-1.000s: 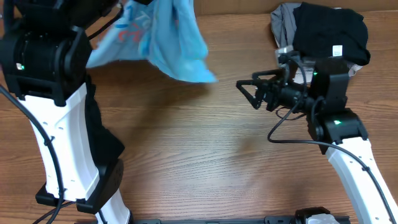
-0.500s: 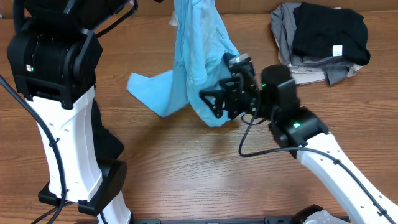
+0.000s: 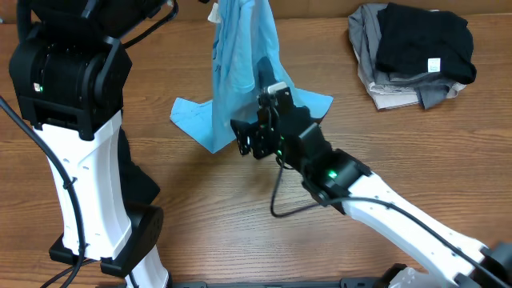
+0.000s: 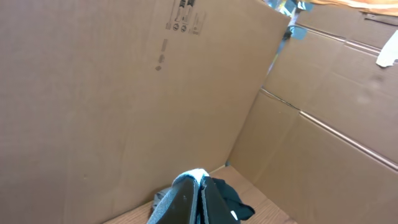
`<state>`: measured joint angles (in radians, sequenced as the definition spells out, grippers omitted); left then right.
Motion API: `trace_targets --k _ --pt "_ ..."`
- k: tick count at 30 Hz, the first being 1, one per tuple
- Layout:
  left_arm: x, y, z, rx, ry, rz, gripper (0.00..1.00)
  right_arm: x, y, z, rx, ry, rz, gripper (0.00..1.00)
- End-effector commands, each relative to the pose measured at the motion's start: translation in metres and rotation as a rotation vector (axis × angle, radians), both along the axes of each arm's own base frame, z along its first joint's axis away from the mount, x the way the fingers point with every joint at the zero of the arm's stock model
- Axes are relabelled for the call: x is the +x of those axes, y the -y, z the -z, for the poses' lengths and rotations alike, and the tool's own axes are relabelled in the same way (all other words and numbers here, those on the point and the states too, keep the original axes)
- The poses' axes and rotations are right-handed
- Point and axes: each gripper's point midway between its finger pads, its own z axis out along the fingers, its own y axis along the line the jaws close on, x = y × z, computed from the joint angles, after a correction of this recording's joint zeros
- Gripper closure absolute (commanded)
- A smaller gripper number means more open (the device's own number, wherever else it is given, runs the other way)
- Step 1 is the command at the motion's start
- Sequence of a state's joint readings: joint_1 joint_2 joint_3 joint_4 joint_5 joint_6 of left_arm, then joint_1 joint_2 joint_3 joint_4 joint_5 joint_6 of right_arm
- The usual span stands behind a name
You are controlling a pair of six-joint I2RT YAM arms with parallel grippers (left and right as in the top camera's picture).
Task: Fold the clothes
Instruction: 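Lift the T-shirt up with the left gripper toward the right gripper, then grasp the hanging T-shirt with the right gripper and spread it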
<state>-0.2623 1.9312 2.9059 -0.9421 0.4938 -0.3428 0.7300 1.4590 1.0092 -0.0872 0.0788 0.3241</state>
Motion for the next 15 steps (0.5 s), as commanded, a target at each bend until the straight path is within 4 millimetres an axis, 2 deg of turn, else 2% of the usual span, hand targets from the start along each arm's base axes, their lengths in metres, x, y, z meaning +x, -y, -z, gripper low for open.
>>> trace_targets --k 1,6,11,13,14,15 --pt "-0.018 0.003 -0.017 -0.031 0.035 0.036 0.96 0.016 -0.004 -0.001 0.057 -0.003 0.088 0.11" --pt "-0.018 0.003 -0.017 -0.03 0.036 0.034 0.96 0.014 -0.018 -0.015 0.112 0.033 0.065 0.09" --pt "-0.017 0.003 -0.016 -0.03 0.035 0.031 0.96 0.012 -0.021 -0.014 0.111 0.032 0.06 0.11" --pt "-0.017 0.003 -0.016 -0.03 0.035 0.031 0.96 0.014 -0.02 -0.012 0.106 0.032 0.071 0.2" --pt "-0.017 0.003 -0.017 -0.03 0.035 0.031 0.96 0.015 -0.018 -0.009 0.1 0.031 0.084 0.29" --pt "-0.017 0.003 -0.016 -0.03 0.034 0.031 0.96 0.017 -0.016 -0.007 0.088 0.028 0.098 0.44"
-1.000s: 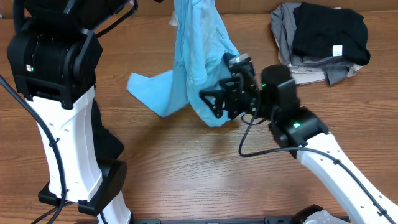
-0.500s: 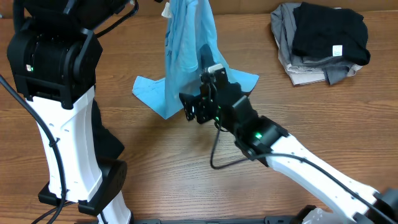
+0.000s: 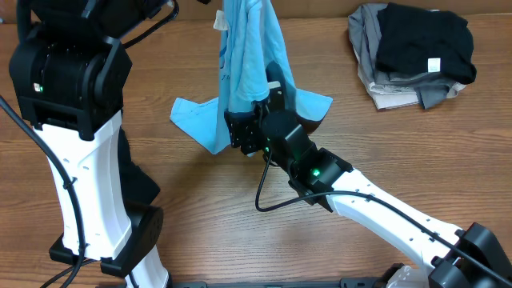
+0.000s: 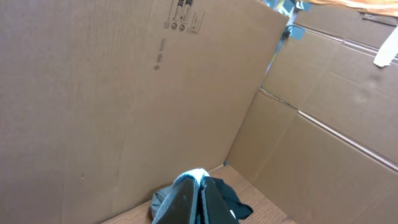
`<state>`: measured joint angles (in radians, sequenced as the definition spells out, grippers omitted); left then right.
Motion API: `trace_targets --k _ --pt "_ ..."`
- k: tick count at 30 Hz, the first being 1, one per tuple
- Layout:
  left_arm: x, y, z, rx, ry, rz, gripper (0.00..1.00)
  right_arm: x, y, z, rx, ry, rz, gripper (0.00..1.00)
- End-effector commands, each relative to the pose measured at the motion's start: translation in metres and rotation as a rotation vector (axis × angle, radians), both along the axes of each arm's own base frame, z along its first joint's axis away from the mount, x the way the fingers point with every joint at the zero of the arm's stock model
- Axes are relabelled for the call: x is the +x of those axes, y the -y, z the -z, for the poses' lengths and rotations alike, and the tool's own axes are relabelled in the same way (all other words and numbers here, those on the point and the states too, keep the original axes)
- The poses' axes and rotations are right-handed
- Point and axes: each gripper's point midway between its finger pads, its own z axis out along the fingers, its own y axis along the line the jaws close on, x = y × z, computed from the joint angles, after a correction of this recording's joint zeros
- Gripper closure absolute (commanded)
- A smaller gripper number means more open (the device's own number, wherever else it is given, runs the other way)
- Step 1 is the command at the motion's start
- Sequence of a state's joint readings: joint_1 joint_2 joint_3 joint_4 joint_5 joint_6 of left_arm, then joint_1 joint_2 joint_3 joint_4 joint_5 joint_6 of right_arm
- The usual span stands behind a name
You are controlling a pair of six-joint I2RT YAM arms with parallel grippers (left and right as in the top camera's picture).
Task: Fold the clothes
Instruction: 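Grasp the hanging T-shirt with the right gripper and spread it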
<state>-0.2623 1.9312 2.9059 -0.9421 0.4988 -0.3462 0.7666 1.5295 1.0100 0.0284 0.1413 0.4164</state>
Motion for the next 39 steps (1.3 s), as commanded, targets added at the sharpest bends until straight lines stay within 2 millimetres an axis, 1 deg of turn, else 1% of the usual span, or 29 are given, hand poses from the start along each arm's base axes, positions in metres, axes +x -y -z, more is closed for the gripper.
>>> trace_targets --k 1,2,3,6,8,9,12,15,17,19,21,22,23,26,29,31,33,36,38,39 --pt "-0.016 0.002 -0.015 -0.026 0.034 0.024 0.96 0.008 0.008 -0.006 -0.017 0.012 0.066 0.72" --pt "-0.015 -0.001 -0.014 -0.023 0.031 0.015 0.96 0.009 0.015 -0.003 -0.03 0.0 0.099 0.88" --pt "-0.013 -0.004 -0.013 -0.022 0.026 0.0 0.96 0.01 0.024 0.0 -0.044 -0.016 0.141 0.96" --pt "-0.004 -0.022 -0.01 -0.018 0.011 -0.074 0.96 0.006 0.049 -0.008 -0.079 -0.026 0.203 0.96" --pt "0.003 -0.04 -0.008 0.0 0.013 -0.141 0.96 -0.001 0.071 -0.028 -0.087 -0.019 0.239 0.96" --pt "0.006 -0.053 -0.007 0.005 0.005 -0.191 0.96 -0.005 0.081 -0.039 -0.092 -0.013 0.249 0.96" --pt "0.017 -0.092 0.001 0.037 -0.021 -0.336 0.96 -0.022 0.117 -0.084 -0.11 0.022 0.274 0.96" --pt "0.022 -0.131 0.012 0.066 -0.06 -0.474 0.96 -0.042 0.158 -0.136 -0.114 0.063 0.319 0.96" --pt "0.022 -0.156 0.019 0.081 -0.093 -0.556 0.96 -0.056 0.191 -0.171 -0.12 0.091 0.365 0.96" --pt "0.019 -0.171 0.023 0.095 -0.111 -0.595 0.96 -0.068 0.214 -0.199 -0.126 0.116 0.389 0.96" --pt "0.012 -0.182 0.024 0.114 -0.115 -0.621 0.96 -0.08 0.232 -0.227 -0.135 0.142 0.4 0.96" --pt "0.009 -0.184 0.023 0.121 -0.111 -0.627 0.96 -0.086 0.238 -0.238 -0.137 0.156 0.4 0.96" --pt "0.001 -0.185 0.018 0.129 -0.096 -0.63 0.96 -0.095 0.246 -0.256 -0.14 0.181 0.401 0.96" --pt "-0.027 -0.182 -0.002 0.146 -0.024 -0.631 0.96 -0.112 0.257 -0.288 -0.13 0.234 0.408 0.96" --pt "-0.07 -0.18 -0.033 0.158 0.089 -0.645 0.96 -0.13 0.264 -0.314 -0.118 0.294 0.405 0.96" --pt "-0.103 -0.187 -0.054 0.149 0.163 -0.706 0.96 -0.143 0.269 -0.33 -0.114 0.334 0.404 0.96" --pt "-0.139 -0.197 -0.071 0.143 0.233 -0.786 0.96 -0.153 0.273 -0.342 -0.114 0.368 0.402 0.96" --pt "-0.176 -0.208 -0.08 0.127 0.268 -0.867 0.96 -0.163 0.277 -0.353 -0.113 0.401 0.4 0.96" --pt "-0.187 -0.21 -0.078 0.146 0.266 -0.887 0.96 -0.163 0.274 -0.353 -0.123 0.407 0.378 0.96" --pt "-0.187 -0.211 -0.074 0.155 0.251 -0.891 0.96 -0.161 0.272 -0.351 -0.124 0.401 0.368 0.96"
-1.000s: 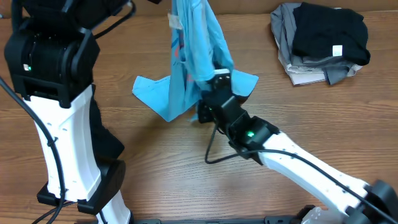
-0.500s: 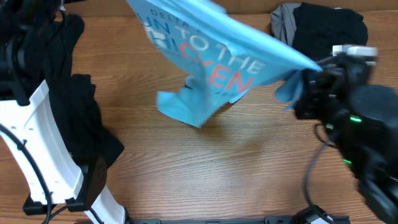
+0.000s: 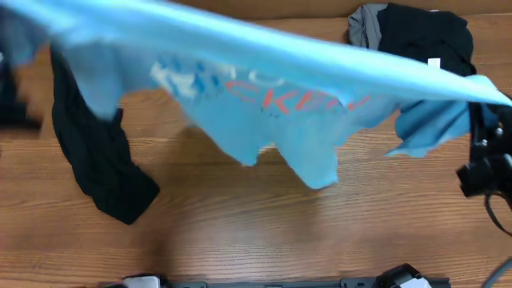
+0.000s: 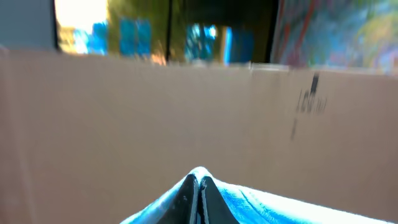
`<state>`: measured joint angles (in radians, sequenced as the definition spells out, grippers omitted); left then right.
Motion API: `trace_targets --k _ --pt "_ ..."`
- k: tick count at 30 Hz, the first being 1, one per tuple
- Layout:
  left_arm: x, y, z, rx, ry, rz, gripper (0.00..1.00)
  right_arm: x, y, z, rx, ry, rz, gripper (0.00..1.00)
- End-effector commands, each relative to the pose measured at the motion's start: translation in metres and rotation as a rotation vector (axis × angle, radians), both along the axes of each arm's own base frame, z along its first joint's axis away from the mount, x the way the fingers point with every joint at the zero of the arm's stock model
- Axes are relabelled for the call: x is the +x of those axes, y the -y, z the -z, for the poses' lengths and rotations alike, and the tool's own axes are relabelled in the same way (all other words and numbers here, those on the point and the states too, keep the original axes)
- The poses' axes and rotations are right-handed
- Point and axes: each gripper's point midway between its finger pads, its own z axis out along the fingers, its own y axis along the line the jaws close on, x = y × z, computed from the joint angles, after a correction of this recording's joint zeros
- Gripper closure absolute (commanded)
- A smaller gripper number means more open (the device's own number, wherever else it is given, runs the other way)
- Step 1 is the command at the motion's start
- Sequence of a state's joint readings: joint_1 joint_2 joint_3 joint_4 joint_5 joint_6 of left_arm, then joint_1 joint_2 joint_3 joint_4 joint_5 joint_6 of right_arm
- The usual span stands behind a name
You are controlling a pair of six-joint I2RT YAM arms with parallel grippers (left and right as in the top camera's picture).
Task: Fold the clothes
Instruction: 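Grasp the hanging T-shirt with the right gripper and spread it, then lay the held T-shirt flat onto the table center with both grippers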
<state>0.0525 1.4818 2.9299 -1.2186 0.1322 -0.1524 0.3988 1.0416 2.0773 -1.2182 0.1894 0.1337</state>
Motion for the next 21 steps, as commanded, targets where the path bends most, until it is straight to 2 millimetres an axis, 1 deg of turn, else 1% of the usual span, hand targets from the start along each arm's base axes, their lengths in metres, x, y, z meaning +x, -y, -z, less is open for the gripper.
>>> trace_targets --k 1,4,6,10,14,15,16,18,19,21 --pt "-0.002 -0.033 0.008 0.014 -0.033 -0.197 0.96 -0.001 0.007 -0.002 -0.032 0.011 0.031 0.96" --pt "0.014 -0.036 0.027 0.014 -0.115 -0.206 0.96 0.015 -0.002 0.007 -0.058 -0.033 0.011 0.96" --pt "0.034 -0.038 0.042 0.016 -0.181 -0.206 0.96 0.033 -0.012 0.017 -0.093 -0.073 -0.004 0.96" --pt "0.082 -0.041 0.072 0.02 -0.304 -0.204 0.96 0.077 -0.029 0.044 -0.169 -0.169 -0.014 0.96" --pt "0.142 -0.045 0.106 0.023 -0.416 -0.202 0.96 0.139 -0.05 0.077 -0.249 -0.25 -0.013 0.96" --pt "0.155 -0.046 0.113 0.023 -0.432 -0.202 0.96 0.152 -0.051 0.082 -0.255 -0.254 0.003 0.96" --pt "0.169 -0.047 0.119 0.024 -0.444 -0.199 0.96 0.171 -0.051 0.086 -0.259 -0.252 0.026 0.96" --pt "0.201 -0.045 0.129 0.025 -0.45 -0.177 0.96 0.204 -0.047 0.088 -0.27 -0.221 0.058 0.96" --pt "0.219 -0.043 0.132 0.025 -0.441 -0.158 0.96 0.222 -0.042 0.085 -0.266 -0.186 0.083 0.96" --pt "0.246 -0.044 0.135 0.024 -0.412 -0.152 0.96 0.246 -0.032 0.074 -0.238 -0.118 0.126 0.96"
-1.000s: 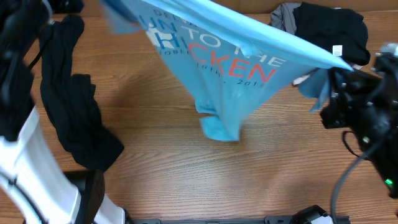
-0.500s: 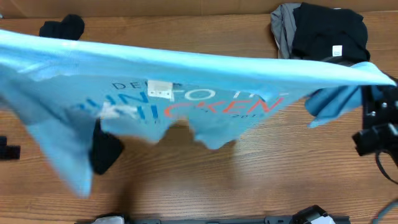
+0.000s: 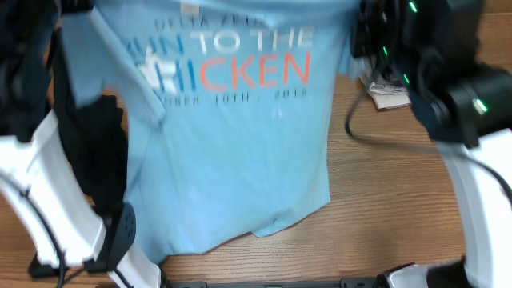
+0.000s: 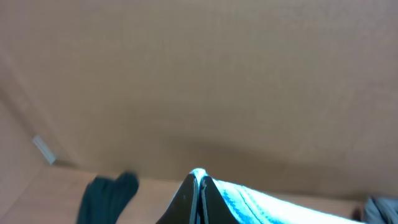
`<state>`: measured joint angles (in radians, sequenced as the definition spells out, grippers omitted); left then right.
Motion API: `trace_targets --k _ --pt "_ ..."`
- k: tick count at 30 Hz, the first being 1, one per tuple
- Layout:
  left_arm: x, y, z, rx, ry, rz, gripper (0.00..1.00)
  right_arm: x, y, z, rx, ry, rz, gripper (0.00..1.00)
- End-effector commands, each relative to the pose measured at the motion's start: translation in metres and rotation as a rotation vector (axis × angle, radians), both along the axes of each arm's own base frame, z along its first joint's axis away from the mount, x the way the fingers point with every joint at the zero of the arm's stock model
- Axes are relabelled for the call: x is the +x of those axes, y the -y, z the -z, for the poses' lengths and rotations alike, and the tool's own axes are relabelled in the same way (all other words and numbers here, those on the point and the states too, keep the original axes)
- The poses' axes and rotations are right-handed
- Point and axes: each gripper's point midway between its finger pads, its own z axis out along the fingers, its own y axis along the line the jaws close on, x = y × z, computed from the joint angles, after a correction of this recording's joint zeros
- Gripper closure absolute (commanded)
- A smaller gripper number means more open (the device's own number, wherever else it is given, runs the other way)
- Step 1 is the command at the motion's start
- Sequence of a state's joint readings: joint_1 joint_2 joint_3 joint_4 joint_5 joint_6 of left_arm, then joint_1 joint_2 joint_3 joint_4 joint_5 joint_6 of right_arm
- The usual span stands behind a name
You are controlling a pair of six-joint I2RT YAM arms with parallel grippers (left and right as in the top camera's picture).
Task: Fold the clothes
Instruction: 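Lay the held T-shirt flat onto the table center with both grippers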
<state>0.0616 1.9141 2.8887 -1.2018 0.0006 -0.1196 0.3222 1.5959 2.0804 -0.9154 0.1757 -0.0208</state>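
Observation:
A light blue T-shirt (image 3: 232, 136) with the print "RUN TO THE CHICKEN" hangs spread wide and close under the overhead camera, hem toward the table's front. My left gripper (image 4: 199, 179) is shut on a fold of its blue cloth (image 4: 249, 199); in the overhead view that corner is at the top left by my left arm (image 3: 48, 184). My right gripper (image 3: 362, 36) holds the shirt's other top corner at the upper right, its jaws hard to make out.
A black garment (image 3: 100, 160) (image 4: 109, 196) lies on the wooden table (image 3: 400, 208) at the left, partly behind the shirt. A bit of the folded pile (image 3: 390, 96) shows beside my right arm (image 3: 472, 104). A cardboard wall (image 4: 199, 74) stands behind.
The shirt was a blurred band stretched across the top of the view; now it hangs flat with its print readable. My right arm has gone from the right edge to the upper right.
First my left gripper held the shirt up as a hanging bunch, its tail on the table, with my right gripper beside the cloth. Then the right gripper was in against it. Later the shirt was stretched between both arms, and now it hangs open.

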Motion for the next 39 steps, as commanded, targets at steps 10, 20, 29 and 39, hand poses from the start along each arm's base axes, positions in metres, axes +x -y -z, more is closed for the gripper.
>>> trace_targets --k 10,20,29,39 --pt "0.046 -0.008 -0.065 0.061 0.333 -0.003 0.96 0.013 0.055 -0.139 0.068 0.492 0.004 0.96" --pt "0.059 -0.008 -0.005 0.074 0.115 0.008 0.96 0.061 0.061 -0.06 0.053 0.257 -0.006 0.96" --pt "0.059 -0.008 0.128 0.045 -0.371 0.027 0.96 0.066 0.05 0.077 0.079 -0.229 -0.035 0.96" --pt "0.003 -0.008 0.181 0.034 -0.68 0.025 0.96 -0.017 0.048 0.098 0.23 -0.521 -0.015 0.96"
